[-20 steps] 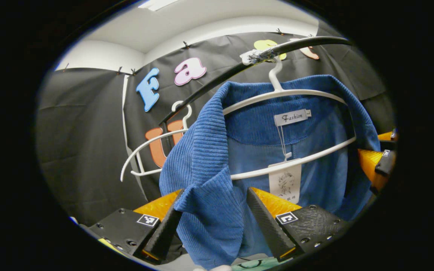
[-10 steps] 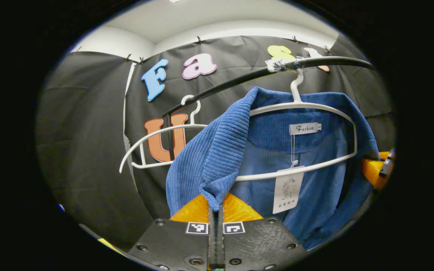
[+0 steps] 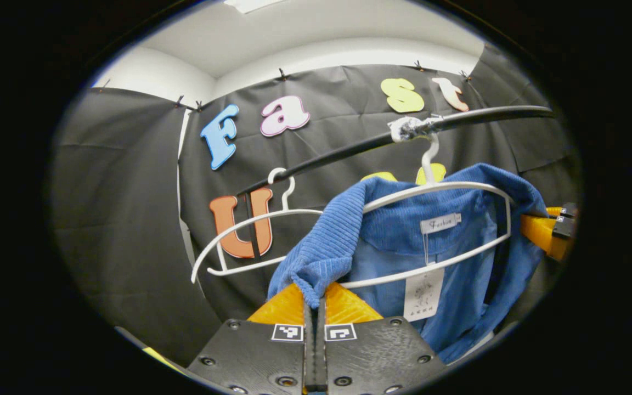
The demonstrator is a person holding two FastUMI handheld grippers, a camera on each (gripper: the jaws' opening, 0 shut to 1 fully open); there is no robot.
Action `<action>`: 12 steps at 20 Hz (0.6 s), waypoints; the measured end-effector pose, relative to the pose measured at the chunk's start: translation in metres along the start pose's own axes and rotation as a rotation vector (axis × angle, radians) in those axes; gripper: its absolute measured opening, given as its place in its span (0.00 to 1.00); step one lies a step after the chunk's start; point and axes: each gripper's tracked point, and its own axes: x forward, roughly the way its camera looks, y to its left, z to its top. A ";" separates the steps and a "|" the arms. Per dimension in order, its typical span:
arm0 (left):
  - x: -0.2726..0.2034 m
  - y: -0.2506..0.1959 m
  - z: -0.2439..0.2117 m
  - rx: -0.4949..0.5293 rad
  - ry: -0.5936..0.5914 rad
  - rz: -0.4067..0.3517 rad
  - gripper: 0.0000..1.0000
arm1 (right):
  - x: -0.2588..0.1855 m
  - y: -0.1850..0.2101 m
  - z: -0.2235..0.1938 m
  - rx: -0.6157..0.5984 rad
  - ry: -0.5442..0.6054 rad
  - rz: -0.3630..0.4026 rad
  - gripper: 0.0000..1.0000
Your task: Grasp the clothes on the hanger with both hands and then place them into the laundry hamper below.
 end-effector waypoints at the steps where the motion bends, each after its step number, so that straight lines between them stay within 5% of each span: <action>1: 0.000 0.003 0.000 -0.003 -0.004 -0.010 0.00 | 0.001 0.000 0.004 0.048 -0.023 0.028 0.04; 9: 0.006 0.014 0.013 -0.107 -0.024 -0.072 0.00 | 0.006 0.014 0.022 0.279 -0.157 0.211 0.04; 12: 0.008 0.018 0.014 -0.096 -0.024 -0.085 0.00 | 0.010 0.029 0.008 0.382 -0.122 0.268 0.04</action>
